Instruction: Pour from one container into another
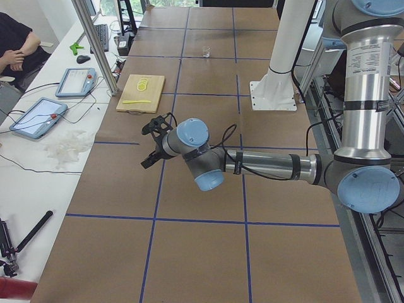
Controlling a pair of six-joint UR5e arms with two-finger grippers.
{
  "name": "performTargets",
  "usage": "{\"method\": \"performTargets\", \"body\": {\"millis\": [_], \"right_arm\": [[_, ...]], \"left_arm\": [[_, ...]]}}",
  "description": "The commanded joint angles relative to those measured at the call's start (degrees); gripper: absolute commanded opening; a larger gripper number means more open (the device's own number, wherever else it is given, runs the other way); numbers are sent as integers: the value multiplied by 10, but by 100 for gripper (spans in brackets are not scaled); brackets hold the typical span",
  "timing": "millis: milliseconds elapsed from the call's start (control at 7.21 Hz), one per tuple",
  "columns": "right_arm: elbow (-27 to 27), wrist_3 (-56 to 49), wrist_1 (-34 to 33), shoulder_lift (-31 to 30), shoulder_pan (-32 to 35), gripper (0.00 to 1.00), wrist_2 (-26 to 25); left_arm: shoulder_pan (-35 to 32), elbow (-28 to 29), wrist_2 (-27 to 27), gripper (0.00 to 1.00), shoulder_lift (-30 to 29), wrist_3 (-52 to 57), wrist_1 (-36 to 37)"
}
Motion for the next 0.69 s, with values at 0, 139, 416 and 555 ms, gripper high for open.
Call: {"method": "performTargets", "body": {"millis": [0,139,416,555], "right_arm": [[-1,0,0,-5,1,100,0],[0,0,0,-5,4,100,0],[1,0,0,-5,5,100,0],[1,0,0,-6,5,100,0]], "left_arm": [[112,-43,140,100,50,-123,-89],[140,-74,164,100,73,-156,-111],[196,-109,217,100,110,-168,-166],[252,-110,288,100,111,-201,-174]]}}
